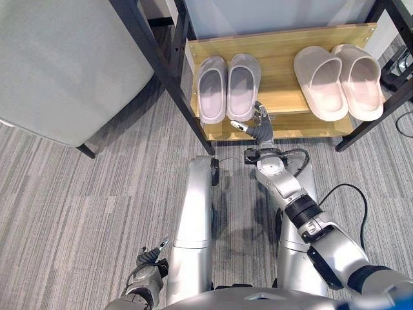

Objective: Arrange the slippers neatly on the shoe rack.

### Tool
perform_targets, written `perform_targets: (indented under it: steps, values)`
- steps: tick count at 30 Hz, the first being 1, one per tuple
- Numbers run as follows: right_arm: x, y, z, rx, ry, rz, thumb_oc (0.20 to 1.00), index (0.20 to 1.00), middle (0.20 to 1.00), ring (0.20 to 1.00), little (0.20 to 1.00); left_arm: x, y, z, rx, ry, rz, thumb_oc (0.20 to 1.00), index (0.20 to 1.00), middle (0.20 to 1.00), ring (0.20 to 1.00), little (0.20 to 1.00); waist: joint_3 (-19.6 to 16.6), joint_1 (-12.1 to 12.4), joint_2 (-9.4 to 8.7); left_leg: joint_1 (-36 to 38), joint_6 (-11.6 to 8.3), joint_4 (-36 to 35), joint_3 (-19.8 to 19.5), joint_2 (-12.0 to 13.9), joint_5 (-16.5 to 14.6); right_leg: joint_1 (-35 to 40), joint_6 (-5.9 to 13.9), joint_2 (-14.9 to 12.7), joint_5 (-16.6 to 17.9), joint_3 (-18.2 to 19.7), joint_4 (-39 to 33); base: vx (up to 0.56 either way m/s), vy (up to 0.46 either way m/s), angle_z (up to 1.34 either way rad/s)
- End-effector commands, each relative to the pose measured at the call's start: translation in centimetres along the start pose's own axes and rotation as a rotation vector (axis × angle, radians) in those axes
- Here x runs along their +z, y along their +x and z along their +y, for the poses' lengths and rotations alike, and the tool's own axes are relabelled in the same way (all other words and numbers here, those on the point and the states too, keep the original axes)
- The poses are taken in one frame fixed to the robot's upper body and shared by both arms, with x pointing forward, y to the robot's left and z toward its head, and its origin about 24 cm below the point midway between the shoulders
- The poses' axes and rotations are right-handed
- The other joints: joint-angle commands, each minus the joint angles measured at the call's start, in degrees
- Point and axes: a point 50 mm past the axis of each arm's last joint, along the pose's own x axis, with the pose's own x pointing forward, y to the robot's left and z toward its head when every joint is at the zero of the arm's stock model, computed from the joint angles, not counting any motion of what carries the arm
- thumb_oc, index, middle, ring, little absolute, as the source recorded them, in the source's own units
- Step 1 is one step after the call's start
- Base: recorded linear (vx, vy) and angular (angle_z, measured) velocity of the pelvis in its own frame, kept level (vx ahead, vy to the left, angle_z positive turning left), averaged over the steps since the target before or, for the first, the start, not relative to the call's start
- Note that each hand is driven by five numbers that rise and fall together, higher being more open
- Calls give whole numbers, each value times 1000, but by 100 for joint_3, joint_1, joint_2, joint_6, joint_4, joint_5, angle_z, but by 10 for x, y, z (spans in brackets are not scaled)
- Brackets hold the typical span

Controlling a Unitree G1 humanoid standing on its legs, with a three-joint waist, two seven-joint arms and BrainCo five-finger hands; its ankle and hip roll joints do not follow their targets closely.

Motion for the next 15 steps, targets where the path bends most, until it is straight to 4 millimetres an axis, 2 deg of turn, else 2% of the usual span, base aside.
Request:
perform_targets:
  steps: [1, 4, 8, 13, 15]
  values:
    - [36, -2, 25, 127, 5, -172, 1000, 1000, 1000, 1000, 1000, -18, -1, 22, 44, 96, 21, 1000, 1000, 1000, 1000, 1000, -305, 251, 11, -12, 569, 688, 149, -209, -78, 656, -131, -125, 1000, 472, 556, 0, 0, 0]
    - [34, -2, 20, 94, -11, -175, 1000, 1000, 1000, 1000, 1000, -24, -3, 22, 39, 121, 32, 1000, 1000, 1000, 1000, 1000, -303, 219, 28, 7, 571, 691, 162, -203, -60, 663, -125, -116, 1019, 473, 552, 0, 0, 0]
    - [36, -8, -1, 3, -58, -249, 1000, 1000, 1000, 1000, 1000, -23, -4, 15, 11, 236, -11, 1000, 1000, 1000, 1000, 1000, -300, 140, 29, 74, 584, 652, 194, -188, -23, 720, -126, -130, 1023, 442, 512, -1, -2, -1]
    - [32, -12, -18, -66, -113, -271, 1000, 1000, 1000, 1000, 1000, -25, -5, 15, 17, 226, -14, 1000, 1000, 1000, 1000, 1000, -342, 104, 31, 110, 552, 610, 183, -209, -5, 737, -104, -156, 998, 418, 477, -2, 0, -1]
    - [37, -20, -32, -97, -131, -327, 1000, 1000, 1000, 1000, 1000, -25, -5, 16, 21, 216, -9, 1000, 1000, 1000, 1000, 1000, -347, 68, 12, 144, 544, 527, 180, -226, 49, 789, -114, -188, 1013, 391, 416, 0, 0, 0]
